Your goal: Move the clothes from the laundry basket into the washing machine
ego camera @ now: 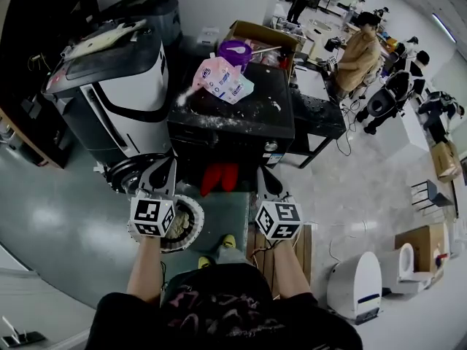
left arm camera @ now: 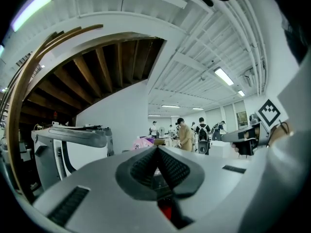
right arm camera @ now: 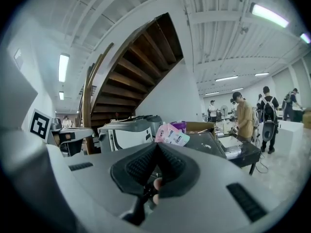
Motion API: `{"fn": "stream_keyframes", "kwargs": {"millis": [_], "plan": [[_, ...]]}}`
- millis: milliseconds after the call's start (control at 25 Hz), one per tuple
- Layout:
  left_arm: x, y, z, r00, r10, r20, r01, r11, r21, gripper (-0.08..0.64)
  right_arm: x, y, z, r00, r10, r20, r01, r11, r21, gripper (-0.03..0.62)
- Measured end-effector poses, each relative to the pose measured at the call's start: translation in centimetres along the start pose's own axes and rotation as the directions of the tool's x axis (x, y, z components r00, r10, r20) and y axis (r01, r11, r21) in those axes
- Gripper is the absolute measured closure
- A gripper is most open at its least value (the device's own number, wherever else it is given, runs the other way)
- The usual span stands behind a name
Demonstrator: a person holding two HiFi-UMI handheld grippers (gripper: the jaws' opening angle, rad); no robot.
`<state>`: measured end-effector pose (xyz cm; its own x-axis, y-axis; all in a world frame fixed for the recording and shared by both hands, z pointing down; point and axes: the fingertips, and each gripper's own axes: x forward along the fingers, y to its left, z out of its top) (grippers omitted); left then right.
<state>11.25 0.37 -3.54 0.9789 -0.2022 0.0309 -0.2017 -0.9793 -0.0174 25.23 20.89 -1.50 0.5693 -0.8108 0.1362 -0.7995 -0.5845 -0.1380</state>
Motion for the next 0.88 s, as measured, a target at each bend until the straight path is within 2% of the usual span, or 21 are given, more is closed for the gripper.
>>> {"fn": "stream_keyframes", "kwargs": {"millis": [880], "plan": [[-1.2, -1.1, 1.7, 1.000, 0.009, 0.025, -0.009, 0.999, 0.030, 0.549, -1.4, -0.6, 2.1, 0.997, -0.023, 0.072, 0.025, 0.999, -0.030, 0.589]]}}
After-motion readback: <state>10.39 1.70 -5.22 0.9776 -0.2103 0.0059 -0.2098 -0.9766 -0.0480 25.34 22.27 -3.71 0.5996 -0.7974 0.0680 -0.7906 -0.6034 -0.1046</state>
